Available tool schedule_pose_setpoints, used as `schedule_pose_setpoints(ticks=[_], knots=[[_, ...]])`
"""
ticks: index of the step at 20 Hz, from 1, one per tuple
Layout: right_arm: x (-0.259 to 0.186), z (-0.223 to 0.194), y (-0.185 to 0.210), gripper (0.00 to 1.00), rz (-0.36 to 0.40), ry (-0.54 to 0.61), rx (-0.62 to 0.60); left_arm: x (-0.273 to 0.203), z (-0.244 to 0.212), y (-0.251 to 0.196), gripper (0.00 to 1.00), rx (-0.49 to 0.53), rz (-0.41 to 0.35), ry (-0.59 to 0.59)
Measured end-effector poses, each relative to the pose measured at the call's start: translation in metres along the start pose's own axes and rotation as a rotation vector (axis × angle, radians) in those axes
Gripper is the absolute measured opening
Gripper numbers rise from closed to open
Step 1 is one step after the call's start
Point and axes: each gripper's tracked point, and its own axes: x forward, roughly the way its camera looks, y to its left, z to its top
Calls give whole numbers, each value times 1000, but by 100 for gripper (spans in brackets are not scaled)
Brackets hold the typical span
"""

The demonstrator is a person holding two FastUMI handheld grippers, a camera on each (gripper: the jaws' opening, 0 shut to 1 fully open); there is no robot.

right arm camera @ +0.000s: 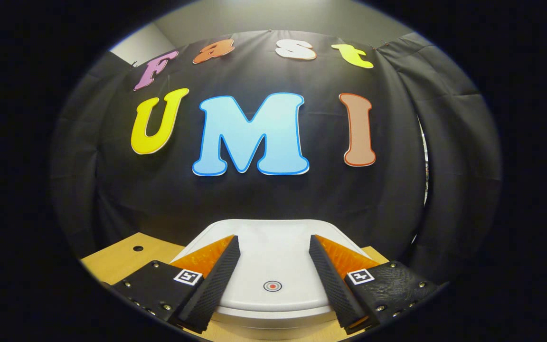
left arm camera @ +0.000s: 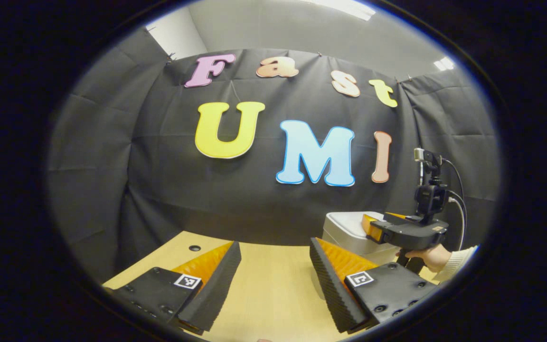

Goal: Press the lid of the desktop garbage bin to open it, pick up the crumpled paper on the desktop and throw it into the bin, then pick up the pop can on the desktop and drop it into the bin, and finally close the garbage bin lid.

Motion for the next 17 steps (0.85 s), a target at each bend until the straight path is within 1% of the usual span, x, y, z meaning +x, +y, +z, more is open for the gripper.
schedule_pose_setpoints(ticks=[5,8,10,12,15,17], knots=[[-1,2,-1,95,3,1,29,-9,2,6,96,4,61,-2],[-9,1,-2,95,22,47,19,-22,5,7,95,-8,97,-16],[-21,2,-3,95,32,85,34,-31,11,7,95,-1,126,-31],[-37,1,-4,95,44,100,24,-42,16,9,95,15,157,-46],[-68,11,-6,95,77,62,-23,-56,12,8,95,38,200,-54],[-89,17,-6,95,100,32,-50,-61,2,6,95,43,215,-44]])
